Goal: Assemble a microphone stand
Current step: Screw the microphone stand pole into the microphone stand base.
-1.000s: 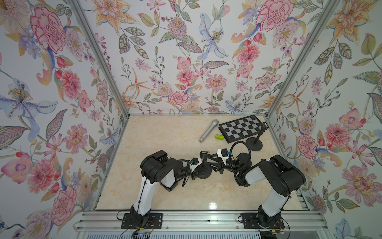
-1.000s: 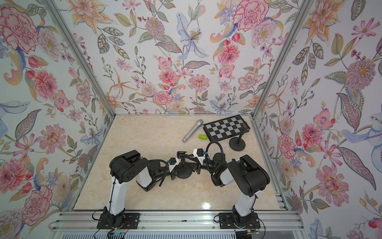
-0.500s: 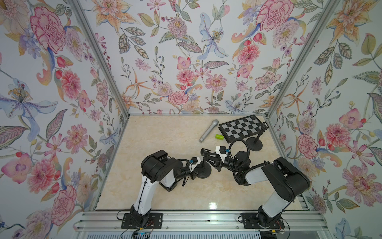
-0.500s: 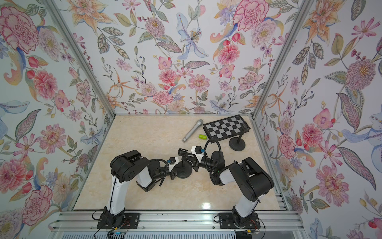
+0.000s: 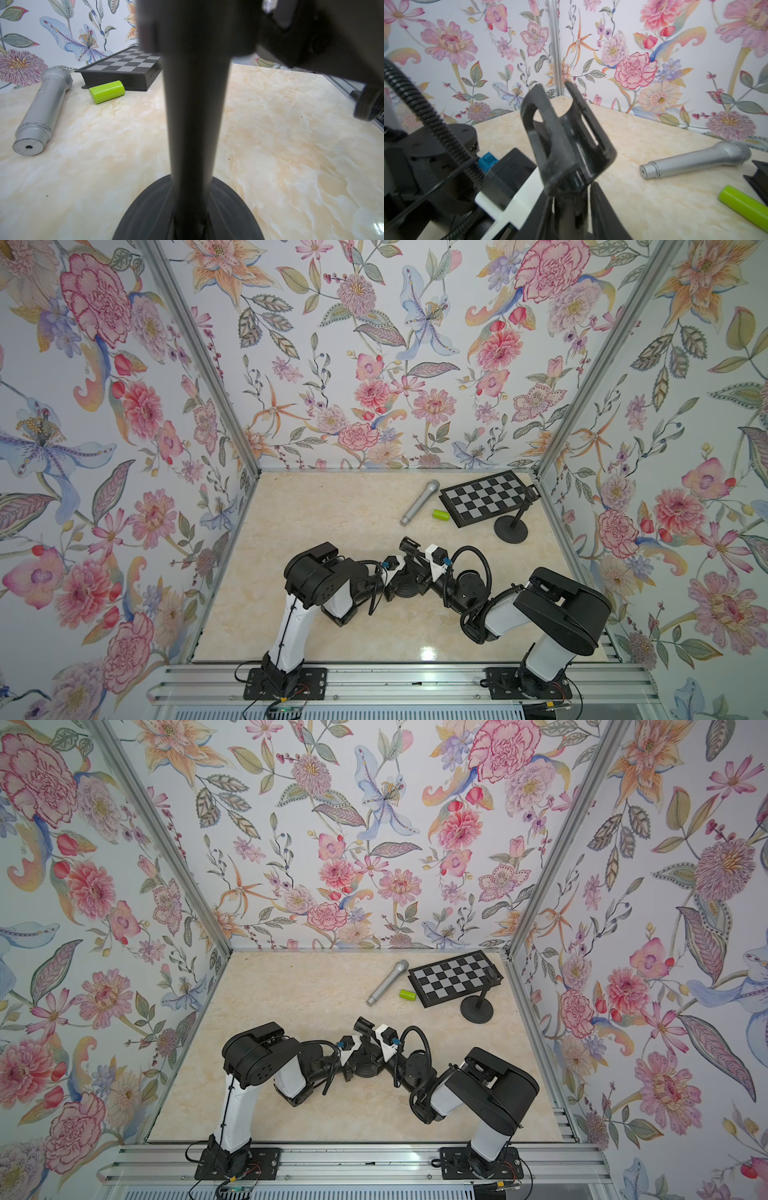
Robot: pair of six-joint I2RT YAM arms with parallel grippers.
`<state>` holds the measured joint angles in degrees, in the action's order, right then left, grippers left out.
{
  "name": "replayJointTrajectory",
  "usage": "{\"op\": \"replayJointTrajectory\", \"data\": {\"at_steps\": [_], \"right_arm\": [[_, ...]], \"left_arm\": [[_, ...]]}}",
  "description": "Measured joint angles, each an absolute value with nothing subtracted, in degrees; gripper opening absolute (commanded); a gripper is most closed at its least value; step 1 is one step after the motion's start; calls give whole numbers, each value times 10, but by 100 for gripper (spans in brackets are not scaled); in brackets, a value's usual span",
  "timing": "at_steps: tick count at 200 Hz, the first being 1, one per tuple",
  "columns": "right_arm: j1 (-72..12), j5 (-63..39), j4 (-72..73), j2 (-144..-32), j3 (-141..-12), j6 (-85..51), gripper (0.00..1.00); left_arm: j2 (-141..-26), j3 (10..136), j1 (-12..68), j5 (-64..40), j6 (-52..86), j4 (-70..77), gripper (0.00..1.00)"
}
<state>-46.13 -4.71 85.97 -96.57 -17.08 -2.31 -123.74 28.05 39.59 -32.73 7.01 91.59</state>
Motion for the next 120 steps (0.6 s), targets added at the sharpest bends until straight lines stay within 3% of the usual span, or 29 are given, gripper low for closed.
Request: {"op": "replayJointTrajectory", "data": {"at_steps": [42, 75, 113, 120], "right_arm": [[-332, -341, 829, -965, -182, -18, 48], [-296, -463, 828, -980, -231, -25, 44], [-289, -480, 825, -995, -258, -27, 3], [-290, -466, 824, -995, -257, -30, 1]], "left_arm": [[-1238, 283, 398, -329, 57, 916, 16], [-1239, 286, 398, -335, 53, 916, 17], [-1244, 293, 399, -333, 59, 916, 23], [-1244, 293, 400, -329, 58, 916, 23]]}}
